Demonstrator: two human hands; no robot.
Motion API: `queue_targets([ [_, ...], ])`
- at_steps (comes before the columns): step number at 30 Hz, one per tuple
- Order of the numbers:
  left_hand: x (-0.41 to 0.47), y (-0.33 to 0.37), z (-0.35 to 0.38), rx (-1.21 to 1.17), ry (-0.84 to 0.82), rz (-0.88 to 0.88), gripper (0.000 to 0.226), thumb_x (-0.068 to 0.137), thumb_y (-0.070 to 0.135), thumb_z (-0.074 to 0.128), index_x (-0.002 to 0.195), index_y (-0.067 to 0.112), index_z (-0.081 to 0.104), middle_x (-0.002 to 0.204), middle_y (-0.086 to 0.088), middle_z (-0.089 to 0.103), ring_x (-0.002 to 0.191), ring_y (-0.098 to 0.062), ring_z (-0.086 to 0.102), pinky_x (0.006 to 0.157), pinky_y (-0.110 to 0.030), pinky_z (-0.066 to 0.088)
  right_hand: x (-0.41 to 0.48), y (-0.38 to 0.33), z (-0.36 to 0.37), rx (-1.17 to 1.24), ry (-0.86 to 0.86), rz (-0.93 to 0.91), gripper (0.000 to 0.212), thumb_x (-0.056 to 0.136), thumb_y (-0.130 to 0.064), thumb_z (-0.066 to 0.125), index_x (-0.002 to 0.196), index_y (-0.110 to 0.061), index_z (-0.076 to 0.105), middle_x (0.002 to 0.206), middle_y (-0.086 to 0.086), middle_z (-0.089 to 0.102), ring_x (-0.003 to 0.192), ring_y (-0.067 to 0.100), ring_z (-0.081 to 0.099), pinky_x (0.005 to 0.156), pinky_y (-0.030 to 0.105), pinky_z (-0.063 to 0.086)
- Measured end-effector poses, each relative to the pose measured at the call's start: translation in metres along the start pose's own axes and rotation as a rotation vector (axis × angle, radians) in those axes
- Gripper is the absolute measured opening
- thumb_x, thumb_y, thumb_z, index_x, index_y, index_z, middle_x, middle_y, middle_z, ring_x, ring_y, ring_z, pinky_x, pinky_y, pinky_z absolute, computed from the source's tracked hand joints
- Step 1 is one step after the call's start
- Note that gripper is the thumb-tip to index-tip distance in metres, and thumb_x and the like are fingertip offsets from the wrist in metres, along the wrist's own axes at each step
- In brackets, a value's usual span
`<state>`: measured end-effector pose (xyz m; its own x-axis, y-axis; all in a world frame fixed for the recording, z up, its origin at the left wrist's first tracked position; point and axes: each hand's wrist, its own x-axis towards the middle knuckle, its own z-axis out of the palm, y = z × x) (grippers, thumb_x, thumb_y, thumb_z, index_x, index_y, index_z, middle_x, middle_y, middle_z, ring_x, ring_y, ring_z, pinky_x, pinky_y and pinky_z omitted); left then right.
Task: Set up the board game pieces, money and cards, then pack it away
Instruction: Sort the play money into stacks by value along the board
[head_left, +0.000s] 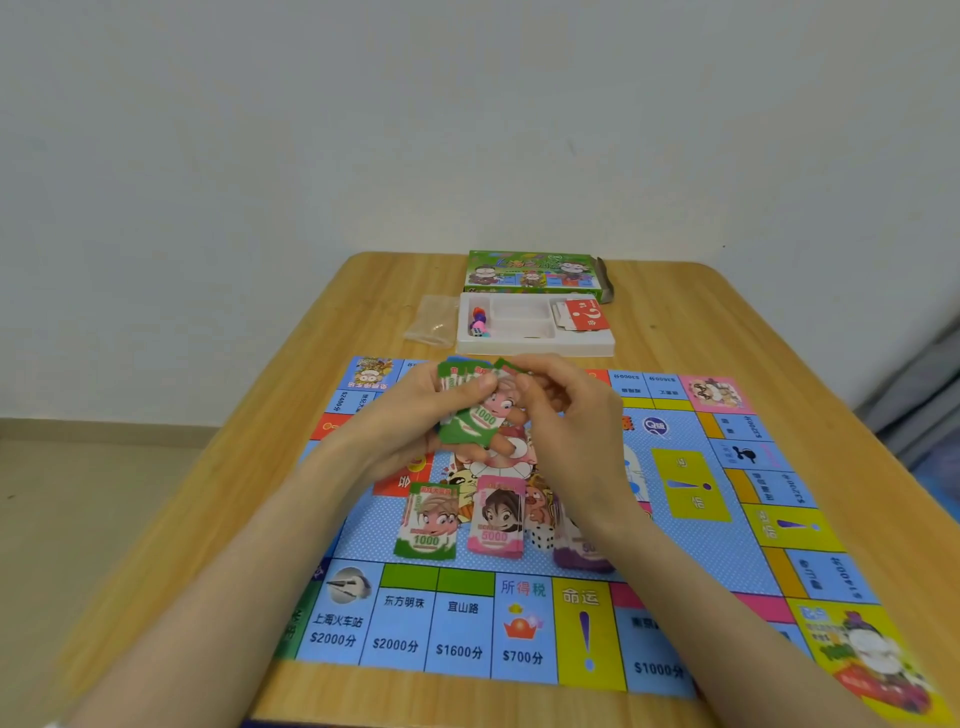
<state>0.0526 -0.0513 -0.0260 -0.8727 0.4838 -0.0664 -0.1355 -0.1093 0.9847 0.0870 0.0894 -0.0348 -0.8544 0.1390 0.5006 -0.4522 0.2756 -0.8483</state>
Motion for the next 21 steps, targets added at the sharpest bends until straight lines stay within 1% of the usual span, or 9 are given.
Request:
queue_targets([
  [3,0.001,0.000,-0.001,-0.005,0.012,-0.005,0.029,0.081,0.025,0.058,0.102,0.007,0.064,0.084,-0.014,0.073,0.061,-0.023,0.071,0.048,-0.025,0.056,0.001,0.004,0.001,-0.036,0.059,-0.019,0.017,0.092,-0.003,0.055,0.095,-0.014,0.068,0.078,-0.012,0.060,0.070,-0.005,0.055,0.061,0.006,0.039],
  [6,0.001,0.000,-0.001,-0.034,0.047,0.003,0.033,0.081,0.026,0.058,0.106,0.005,0.061,0.083,-0.015,0.073,0.061,-0.021,0.071,0.050,-0.025,0.057,0.002,0.001,-0.002,0.003,0.139,-0.034,0.018,0.093,-0.003,0.052,0.089,-0.018,0.061,0.074,-0.015,0.058,0.066,-0.005,0.053,0.060,0.008,0.039],
  [9,0.004,-0.002,-0.005,-0.075,0.167,0.010,0.027,0.084,0.023,0.059,0.103,0.005,0.061,0.079,-0.012,0.073,0.061,-0.020,0.071,0.049,-0.025,0.057,0.003,-0.004,-0.004,0.093,0.111,0.003,0.021,0.092,-0.004,0.055,0.082,-0.022,0.060,0.065,-0.016,0.058,0.062,-0.005,0.052,0.060,0.010,0.040],
  [11,0.008,-0.004,-0.009,-0.067,0.253,0.026,0.018,0.086,0.021,0.060,0.098,0.008,0.062,0.078,-0.006,0.073,0.063,-0.016,0.070,0.054,-0.028,0.059,0.002,-0.007,-0.003,0.122,0.010,0.042,0.024,0.090,-0.006,0.059,0.078,-0.027,0.061,0.062,-0.020,0.059,0.062,-0.004,0.051,0.062,0.012,0.041],
  [13,0.010,-0.005,-0.013,-0.080,0.300,0.044,0.013,0.085,0.021,0.061,0.090,0.010,0.064,0.072,-0.003,0.072,0.060,-0.014,0.068,0.056,-0.026,0.058,-0.001,-0.010,0.000,0.127,-0.146,0.090,0.025,0.087,-0.006,0.062,0.074,-0.028,0.062,0.063,-0.018,0.059,0.061,-0.004,0.050,0.062,0.011,0.041],
  [15,0.012,-0.006,-0.015,-0.103,0.325,0.050,0.010,0.086,0.021,0.061,0.085,0.011,0.063,0.069,-0.003,0.071,0.058,-0.014,0.067,0.058,-0.027,0.057,-0.004,-0.009,0.003,0.089,-0.339,0.110,0.021,0.086,-0.005,0.062,0.075,-0.022,0.065,0.071,-0.012,0.061,0.060,-0.005,0.051,0.062,0.009,0.041],
  [17,0.012,-0.007,-0.016,-0.095,0.330,0.051,0.014,0.083,0.025,0.062,0.087,0.012,0.064,0.073,-0.004,0.073,0.062,-0.016,0.068,0.067,-0.033,0.056,-0.005,-0.005,0.007,-0.011,-0.485,0.085,0.010,0.086,-0.004,0.063,0.084,-0.012,0.069,0.075,-0.008,0.062,0.065,-0.003,0.053,0.066,0.009,0.041],
  [18,0.012,-0.007,-0.016,-0.085,0.327,0.052,0.015,0.083,0.026,0.062,0.088,0.013,0.065,0.075,-0.004,0.073,0.063,-0.016,0.068,0.067,-0.033,0.056,-0.007,-0.002,0.009,-0.043,-0.529,0.073,0.008,0.086,-0.004,0.063,0.087,-0.008,0.069,0.076,-0.006,0.063,0.068,-0.001,0.054,0.067,0.009,0.040],
  [21,0.012,-0.006,-0.014,-0.086,0.314,0.051,0.013,0.090,0.023,0.057,0.089,0.012,0.064,0.076,-0.005,0.073,0.059,-0.017,0.069,0.057,-0.027,0.058,-0.011,0.003,0.014,-0.085,-0.584,0.043,0.007,0.084,-0.003,0.065,0.091,-0.005,0.066,0.072,0.005,0.065,0.066,0.010,0.058,0.064,0.008,0.041],
])
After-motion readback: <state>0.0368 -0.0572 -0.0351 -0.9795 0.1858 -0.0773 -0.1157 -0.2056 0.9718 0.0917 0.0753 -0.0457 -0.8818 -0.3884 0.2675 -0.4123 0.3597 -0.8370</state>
